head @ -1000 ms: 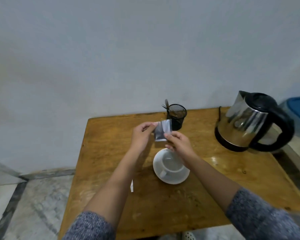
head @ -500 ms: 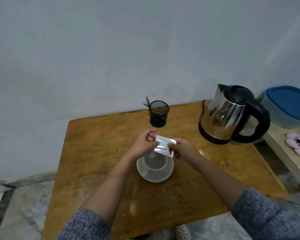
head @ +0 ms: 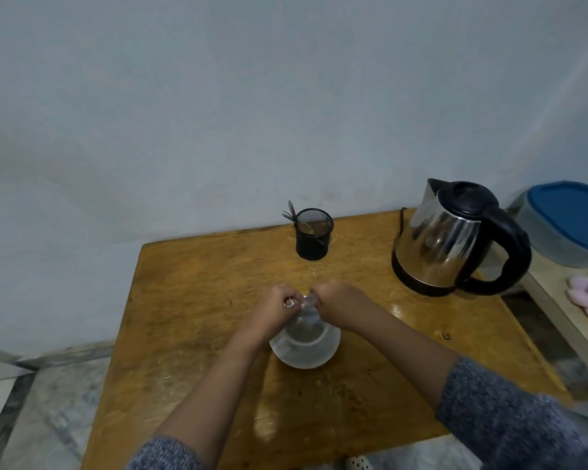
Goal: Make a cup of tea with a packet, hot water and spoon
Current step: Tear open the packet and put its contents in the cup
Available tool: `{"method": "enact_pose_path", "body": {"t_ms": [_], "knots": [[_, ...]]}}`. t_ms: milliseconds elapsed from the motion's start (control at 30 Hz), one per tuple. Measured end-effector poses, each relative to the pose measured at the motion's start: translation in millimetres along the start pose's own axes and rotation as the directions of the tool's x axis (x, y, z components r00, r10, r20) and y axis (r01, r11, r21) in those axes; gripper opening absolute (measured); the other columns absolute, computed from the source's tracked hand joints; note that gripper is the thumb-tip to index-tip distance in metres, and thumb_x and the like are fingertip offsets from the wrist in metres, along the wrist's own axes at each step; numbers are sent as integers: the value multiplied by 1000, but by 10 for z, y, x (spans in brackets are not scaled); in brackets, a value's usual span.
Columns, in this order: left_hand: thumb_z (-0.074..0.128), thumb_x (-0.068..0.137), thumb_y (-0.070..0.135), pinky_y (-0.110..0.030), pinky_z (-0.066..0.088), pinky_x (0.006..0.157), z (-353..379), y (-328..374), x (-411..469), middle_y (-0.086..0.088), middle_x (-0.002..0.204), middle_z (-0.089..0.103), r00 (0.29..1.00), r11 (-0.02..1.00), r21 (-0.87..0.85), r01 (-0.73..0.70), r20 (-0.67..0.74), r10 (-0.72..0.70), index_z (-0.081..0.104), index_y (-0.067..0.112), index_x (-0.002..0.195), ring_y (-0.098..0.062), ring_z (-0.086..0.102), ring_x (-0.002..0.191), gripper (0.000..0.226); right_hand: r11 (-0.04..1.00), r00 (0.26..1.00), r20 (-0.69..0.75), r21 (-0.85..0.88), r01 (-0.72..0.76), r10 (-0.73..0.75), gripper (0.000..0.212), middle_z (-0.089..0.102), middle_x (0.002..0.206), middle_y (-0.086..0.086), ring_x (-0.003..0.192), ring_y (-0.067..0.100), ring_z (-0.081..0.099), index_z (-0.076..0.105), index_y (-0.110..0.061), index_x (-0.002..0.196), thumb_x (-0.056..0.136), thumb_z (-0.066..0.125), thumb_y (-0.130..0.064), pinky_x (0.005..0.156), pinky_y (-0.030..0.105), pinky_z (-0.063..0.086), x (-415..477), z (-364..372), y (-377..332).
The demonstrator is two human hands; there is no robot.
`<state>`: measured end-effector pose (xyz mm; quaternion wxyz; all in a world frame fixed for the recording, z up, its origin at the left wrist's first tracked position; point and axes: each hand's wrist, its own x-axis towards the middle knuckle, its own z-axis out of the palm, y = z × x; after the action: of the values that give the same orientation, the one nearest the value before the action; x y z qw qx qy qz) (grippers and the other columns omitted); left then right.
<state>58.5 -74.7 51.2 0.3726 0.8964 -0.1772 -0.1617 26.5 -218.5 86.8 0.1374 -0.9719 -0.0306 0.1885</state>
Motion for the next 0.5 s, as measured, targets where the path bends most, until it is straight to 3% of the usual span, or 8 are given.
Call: {"method": "enact_pose_path", "body": {"t_ms": [133, 233, 367, 500], "knots": [[63, 82, 13, -25, 45, 66, 26, -137, -96, -8, 86, 70, 998, 996, -74, 44, -44, -47, 73, 12, 84, -15, 58, 75, 10, 997, 999, 23, -64, 39, -38, 21, 59, 108, 10, 95, 28, 58, 56, -12, 110, 92, 47, -17, 67, 32, 40, 20, -45, -76], [65, 81, 14, -25, 43, 61, 43, -191, -132, -4, 75, 65, 993, 990, -115, 85, -75, -94, 73, 14, 81, -13, 54, 67, 8, 999, 998, 54, 11, 44, -44, 6, 52, 80, 3, 80, 24, 53, 53, -15, 89, 90, 49, -19, 56, 28, 37, 44, -106, -74], [66, 81, 12, -17, 42, 61, 62, -216, -157, 4, 70, 63, 983, 980, -179, 86, -147, -113, 74, 11, 86, -5, 54, 65, 9, 999, 994, 104, -31, 34, -31, 14, 45, 70, -4, 76, 20, 51, 54, -17, 83, 90, 56, -29, 64, 32, 41, 58, -203, -74], [66, 81, 10, -27, 46, 66, 94, -237, -176, 1, 71, 64, 973, 958, -265, 106, -171, -154, 73, 9, 86, -10, 55, 67, 9, 998, 999, 47, -49, 26, -24, 22, 52, 69, -1, 72, 21, 54, 63, -11, 82, 92, 51, -26, 65, 33, 44, 45, -182, -107]]}}
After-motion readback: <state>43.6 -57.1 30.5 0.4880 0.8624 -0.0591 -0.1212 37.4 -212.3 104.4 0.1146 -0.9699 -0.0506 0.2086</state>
